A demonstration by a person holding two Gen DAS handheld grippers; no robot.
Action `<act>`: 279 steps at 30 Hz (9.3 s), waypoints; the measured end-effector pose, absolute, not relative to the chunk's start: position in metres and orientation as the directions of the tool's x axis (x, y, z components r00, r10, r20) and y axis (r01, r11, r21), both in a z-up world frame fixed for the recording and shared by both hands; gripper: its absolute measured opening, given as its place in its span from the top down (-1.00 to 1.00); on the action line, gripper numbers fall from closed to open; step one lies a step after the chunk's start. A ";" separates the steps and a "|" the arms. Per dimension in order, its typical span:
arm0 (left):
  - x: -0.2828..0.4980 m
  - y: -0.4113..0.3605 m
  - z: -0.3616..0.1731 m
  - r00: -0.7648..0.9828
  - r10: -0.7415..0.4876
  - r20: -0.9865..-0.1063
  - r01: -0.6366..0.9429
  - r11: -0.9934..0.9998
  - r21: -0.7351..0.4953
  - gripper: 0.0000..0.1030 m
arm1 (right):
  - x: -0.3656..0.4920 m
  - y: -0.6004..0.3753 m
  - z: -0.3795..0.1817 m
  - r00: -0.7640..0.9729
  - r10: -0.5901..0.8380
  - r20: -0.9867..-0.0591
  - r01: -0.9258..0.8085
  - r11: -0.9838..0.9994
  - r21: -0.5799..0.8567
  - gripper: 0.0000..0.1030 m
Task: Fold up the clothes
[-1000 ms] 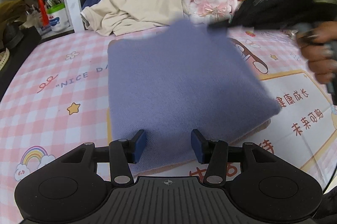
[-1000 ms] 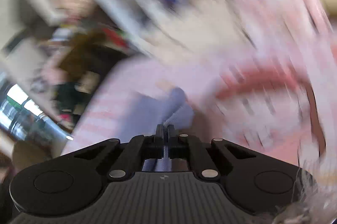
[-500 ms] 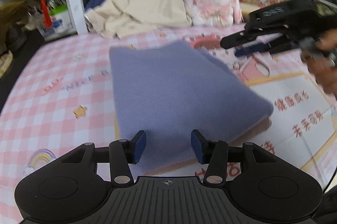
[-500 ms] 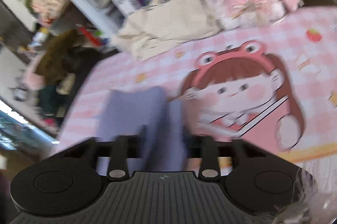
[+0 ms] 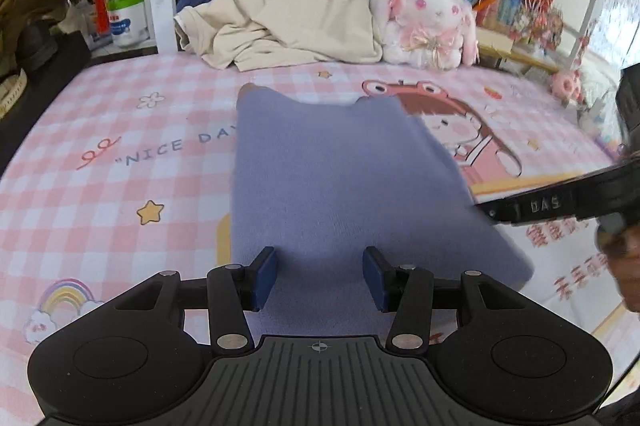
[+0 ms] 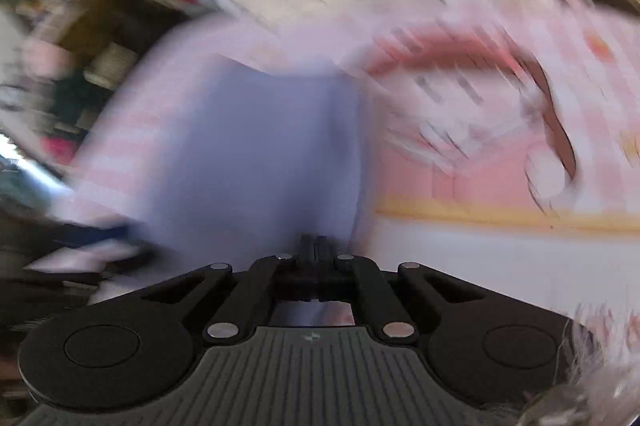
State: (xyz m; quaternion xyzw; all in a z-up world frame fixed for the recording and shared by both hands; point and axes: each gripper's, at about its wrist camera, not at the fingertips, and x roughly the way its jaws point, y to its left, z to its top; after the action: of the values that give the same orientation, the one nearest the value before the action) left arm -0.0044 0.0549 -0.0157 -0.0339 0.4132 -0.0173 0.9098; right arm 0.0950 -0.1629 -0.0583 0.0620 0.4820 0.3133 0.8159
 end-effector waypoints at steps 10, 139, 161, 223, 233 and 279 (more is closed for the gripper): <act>-0.014 0.052 -0.007 0.674 -0.023 -0.738 -0.012 0.999 -0.043 0.08 | 0.091 -0.177 -0.023 0.384 0.583 -0.716 -0.479 0.789 0.385 0.93; 0.016 0.129 -0.062 0.486 -0.478 -0.731 -0.114 0.795 -0.596 -0.15 | 0.070 -0.172 -0.062 0.233 0.585 -0.777 -0.155 0.811 0.564 0.13; 0.035 0.113 -0.009 0.618 -0.410 -0.671 0.012 0.858 -0.513 0.17 | 0.075 -0.152 -0.002 0.445 0.550 -0.707 -0.424 0.825 0.375 0.46; 0.182 0.137 -0.044 0.639 -0.245 -0.729 -0.114 0.907 -0.405 0.00 | 0.237 -0.118 -0.044 0.489 0.455 -0.744 -0.305 0.888 0.343 -0.07; 0.129 0.120 -0.025 0.709 -0.151 -0.688 -0.112 0.940 -0.323 -0.10 | 0.186 -0.127 -0.031 0.540 0.433 -0.722 -0.355 0.895 0.270 -0.31; 0.017 0.069 -0.030 0.667 0.021 -0.745 -0.155 0.981 -0.112 -0.66 | 0.056 -0.146 -0.045 0.615 0.258 -0.745 -0.290 0.953 0.091 -0.88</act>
State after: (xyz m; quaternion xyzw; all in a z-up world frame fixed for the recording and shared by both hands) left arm 0.0165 0.0687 -0.0303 -0.0832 0.4051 0.0484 0.9092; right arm 0.0561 -0.1465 -0.0450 -0.0191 0.4117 0.1524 0.8983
